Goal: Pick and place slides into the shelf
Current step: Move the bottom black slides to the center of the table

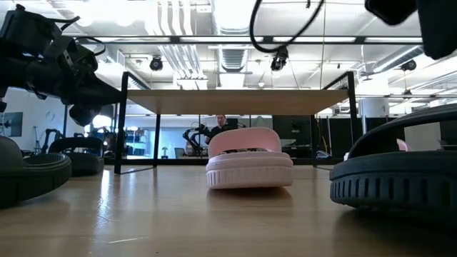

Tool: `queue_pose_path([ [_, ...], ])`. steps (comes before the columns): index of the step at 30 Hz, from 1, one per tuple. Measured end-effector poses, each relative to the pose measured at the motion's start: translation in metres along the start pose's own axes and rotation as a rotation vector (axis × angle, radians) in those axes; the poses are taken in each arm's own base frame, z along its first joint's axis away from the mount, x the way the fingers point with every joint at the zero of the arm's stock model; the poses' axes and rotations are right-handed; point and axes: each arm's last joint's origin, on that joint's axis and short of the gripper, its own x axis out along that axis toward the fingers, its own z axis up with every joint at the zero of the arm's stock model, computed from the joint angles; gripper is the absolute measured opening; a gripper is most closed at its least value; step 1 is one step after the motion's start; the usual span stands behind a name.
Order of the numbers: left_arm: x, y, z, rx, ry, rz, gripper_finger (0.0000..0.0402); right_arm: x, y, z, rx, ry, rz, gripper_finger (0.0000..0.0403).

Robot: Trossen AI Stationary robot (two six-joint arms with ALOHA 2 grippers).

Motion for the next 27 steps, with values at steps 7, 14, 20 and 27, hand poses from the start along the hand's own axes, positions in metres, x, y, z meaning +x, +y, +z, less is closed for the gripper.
queue_pose_path([
  [7,0.000,0.000,0.000,0.000,-0.001,-0.001,0.0000,0.013,-0.036,0.010,0.025,0.020,0.042,0.0011],
  [14,0.000,0.000,0.000,0.000,0.000,0.000,0.0000,0.012,-0.045,0.012,-0.034,0.063,0.014,0.0087],
  [20,0.000,0.000,0.000,0.000,0.000,0.000,0.0000,0.012,-0.046,0.011,-0.065,0.087,0.008,0.0175],
  [27,0.000,0.000,0.000,0.000,0.000,0.000,0.0000,0.013,-0.046,0.011,-0.146,0.112,0.010,0.0210],
])
